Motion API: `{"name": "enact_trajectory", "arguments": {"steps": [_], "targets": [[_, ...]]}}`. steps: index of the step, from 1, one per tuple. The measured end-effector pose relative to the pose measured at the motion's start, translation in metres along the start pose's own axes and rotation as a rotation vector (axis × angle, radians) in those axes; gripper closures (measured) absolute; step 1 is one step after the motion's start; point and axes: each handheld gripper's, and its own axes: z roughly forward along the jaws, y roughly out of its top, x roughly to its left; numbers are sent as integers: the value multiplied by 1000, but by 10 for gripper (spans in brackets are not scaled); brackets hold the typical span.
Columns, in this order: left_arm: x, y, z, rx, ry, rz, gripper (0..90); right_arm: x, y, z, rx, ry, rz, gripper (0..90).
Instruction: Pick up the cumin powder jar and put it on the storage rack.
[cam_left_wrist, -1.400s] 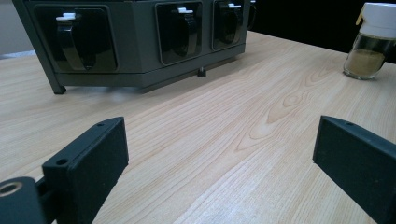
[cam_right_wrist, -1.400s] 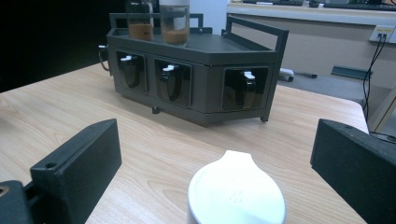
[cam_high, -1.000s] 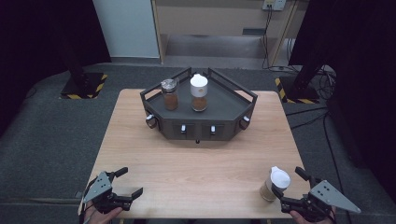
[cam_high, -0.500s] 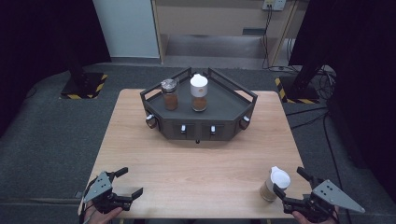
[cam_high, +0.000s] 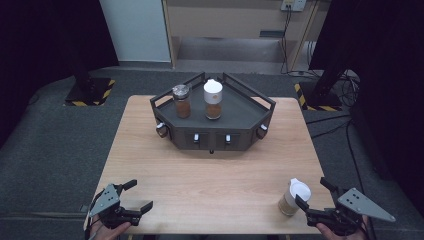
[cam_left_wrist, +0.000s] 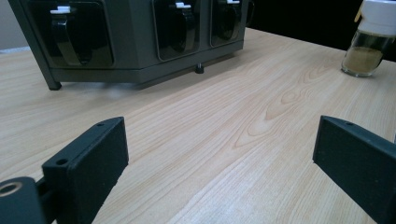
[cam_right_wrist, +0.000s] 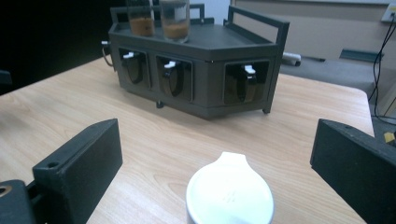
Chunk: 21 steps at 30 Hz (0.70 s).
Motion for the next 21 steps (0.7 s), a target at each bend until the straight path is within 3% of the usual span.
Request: {"name": "enact_trajectory", "arguments": {"steps": [9, 21], "targets": [[0, 0, 0, 1, -2, 3, 22, -4, -1, 5, 36, 9, 20, 29], [0, 1, 1, 6, -2, 6, 22, -7, 4, 12, 96, 33, 12, 36]]}}
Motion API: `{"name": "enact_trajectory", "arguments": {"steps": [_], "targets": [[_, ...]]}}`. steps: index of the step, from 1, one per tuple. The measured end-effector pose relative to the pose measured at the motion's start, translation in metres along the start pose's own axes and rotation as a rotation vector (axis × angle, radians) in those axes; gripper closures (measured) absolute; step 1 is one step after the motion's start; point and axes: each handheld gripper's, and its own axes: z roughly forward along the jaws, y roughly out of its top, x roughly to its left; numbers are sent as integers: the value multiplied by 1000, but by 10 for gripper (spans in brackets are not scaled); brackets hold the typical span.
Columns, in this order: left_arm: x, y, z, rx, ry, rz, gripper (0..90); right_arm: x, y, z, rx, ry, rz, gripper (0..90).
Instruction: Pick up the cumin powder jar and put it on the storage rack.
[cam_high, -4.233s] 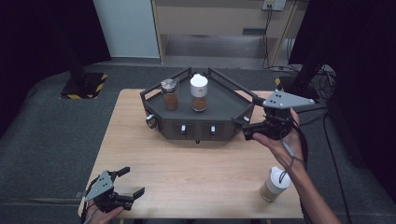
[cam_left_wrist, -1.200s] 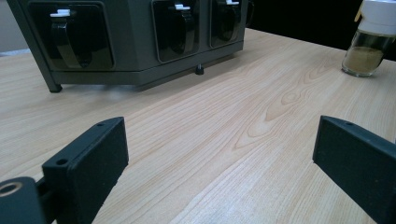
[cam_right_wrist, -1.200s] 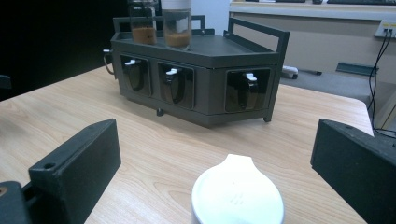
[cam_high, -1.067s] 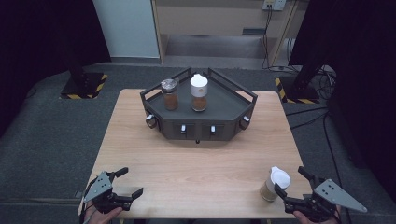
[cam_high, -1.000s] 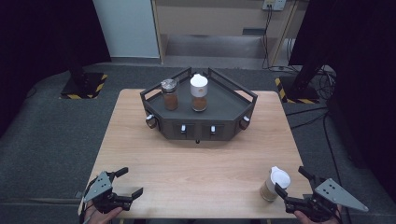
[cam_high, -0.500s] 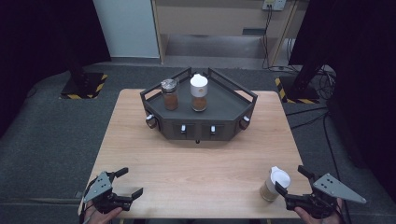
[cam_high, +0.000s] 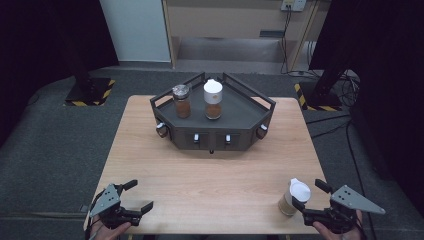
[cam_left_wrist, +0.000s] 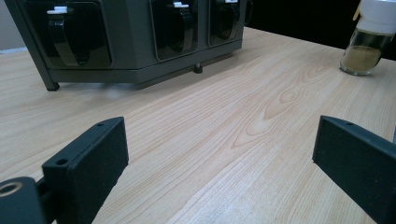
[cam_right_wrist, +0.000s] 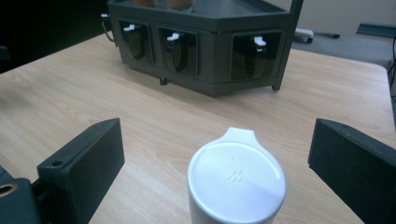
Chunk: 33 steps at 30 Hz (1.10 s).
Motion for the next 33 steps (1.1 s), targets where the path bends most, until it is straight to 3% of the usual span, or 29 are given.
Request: {"name": "enact_trajectory", "arguments": {"steps": [17, 25, 28, 33], "targets": [[0, 1, 1, 3, -2, 1, 22, -5, -5, 23, 117, -27, 43, 79], [-1, 1, 2, 4, -4, 5, 22, -6, -7, 34, 141, -28, 47, 233], [-1, 1, 1, 2, -4, 4, 22, 0, -6, 35, 152, -56, 22, 298], [-1, 1, 2, 5, -6, 6, 22, 6, -4, 35, 154, -79, 7, 306]]}}
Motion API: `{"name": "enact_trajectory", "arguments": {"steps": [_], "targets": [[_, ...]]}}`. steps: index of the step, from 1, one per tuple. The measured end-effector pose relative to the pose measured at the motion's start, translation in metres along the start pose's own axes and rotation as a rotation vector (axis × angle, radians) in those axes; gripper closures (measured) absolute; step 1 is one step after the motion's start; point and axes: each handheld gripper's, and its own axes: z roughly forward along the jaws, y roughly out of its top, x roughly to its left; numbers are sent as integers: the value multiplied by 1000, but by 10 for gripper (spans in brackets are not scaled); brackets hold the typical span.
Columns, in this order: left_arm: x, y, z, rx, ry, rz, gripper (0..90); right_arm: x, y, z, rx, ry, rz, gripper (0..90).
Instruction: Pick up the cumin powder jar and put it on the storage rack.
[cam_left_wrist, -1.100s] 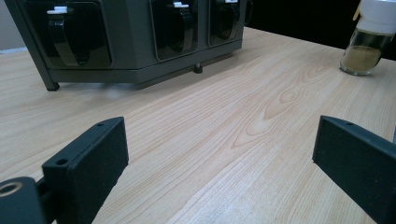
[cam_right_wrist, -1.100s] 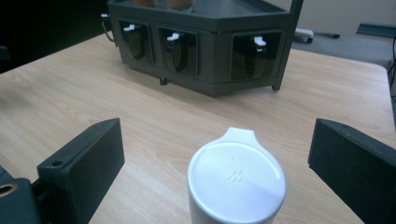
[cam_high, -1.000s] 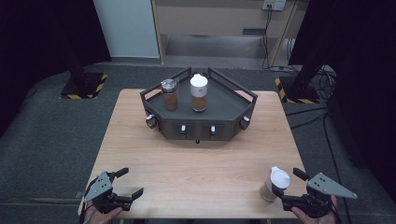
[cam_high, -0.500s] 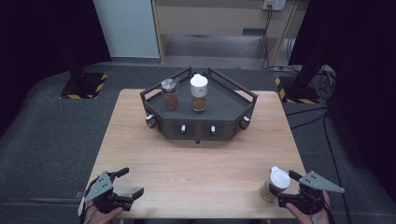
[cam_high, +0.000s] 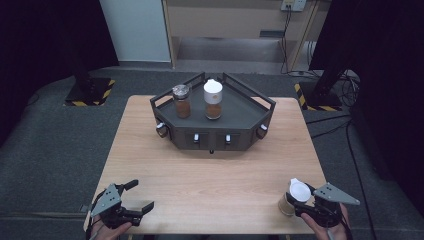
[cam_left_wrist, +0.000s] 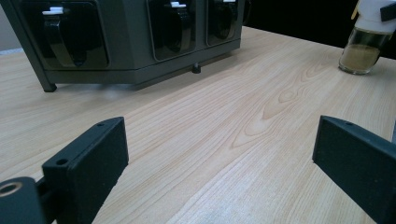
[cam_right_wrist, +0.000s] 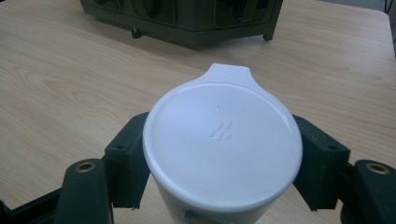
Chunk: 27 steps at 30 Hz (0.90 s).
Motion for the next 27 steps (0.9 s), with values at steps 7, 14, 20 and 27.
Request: {"name": "enact_trajectory", "arguments": {"steps": [7, 14, 20, 27], "targets": [[0, 0, 0, 0, 0, 0, 22, 3, 8, 1, 8, -2, -5, 308], [0, 0, 0, 1, -1, 0, 22, 2, 32, 0, 7, 15, -26, 308], [0, 0, 0, 0, 0, -1, 22, -2, 58, 6, 18, 51, -46, 308], [0, 0, 0, 0, -2, 0, 22, -4, 91, 13, 29, 91, -70, 308]]}}
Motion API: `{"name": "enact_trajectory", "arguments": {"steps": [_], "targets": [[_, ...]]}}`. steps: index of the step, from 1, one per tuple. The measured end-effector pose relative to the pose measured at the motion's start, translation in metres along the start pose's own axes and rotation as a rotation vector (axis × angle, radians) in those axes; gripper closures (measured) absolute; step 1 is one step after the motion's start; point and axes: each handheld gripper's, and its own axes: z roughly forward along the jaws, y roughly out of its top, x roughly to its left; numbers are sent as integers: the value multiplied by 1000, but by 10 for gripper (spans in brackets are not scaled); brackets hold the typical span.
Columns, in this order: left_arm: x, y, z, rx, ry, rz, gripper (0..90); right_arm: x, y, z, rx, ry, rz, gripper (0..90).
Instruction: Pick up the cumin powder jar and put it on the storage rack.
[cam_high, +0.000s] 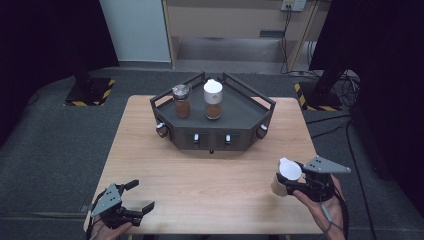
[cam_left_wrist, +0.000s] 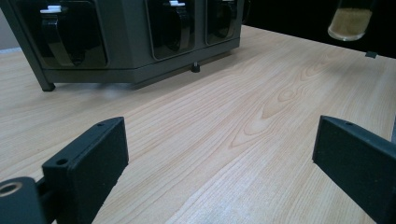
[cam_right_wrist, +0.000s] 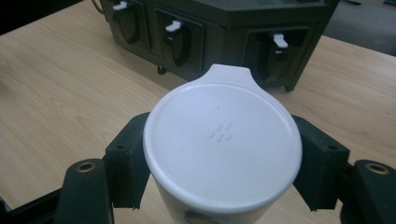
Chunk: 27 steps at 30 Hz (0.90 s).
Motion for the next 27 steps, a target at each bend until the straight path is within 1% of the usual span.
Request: {"name": "enact_trajectory", "arguments": {"steps": [7, 9, 13, 19, 24, 27], "targets": [[0, 0, 0, 1, -2, 1, 22, 0, 34, 4, 13, 33, -20, 308], [0, 0, 0, 0, -2, 1, 22, -2, 44, 7, 16, 48, -15, 308], [0, 0, 0, 1, -3, 1, 22, -4, 61, 11, 27, 62, -20, 308], [0, 0, 1, 2, -3, 0, 22, -1, 90, 18, 42, 57, -27, 308], [0, 0, 1, 2, -4, 0, 23, 4, 113, 23, 39, 55, -44, 308], [0, 0, 0, 1, -4, 0, 23, 5, 125, 27, 40, 56, -46, 308]]}}
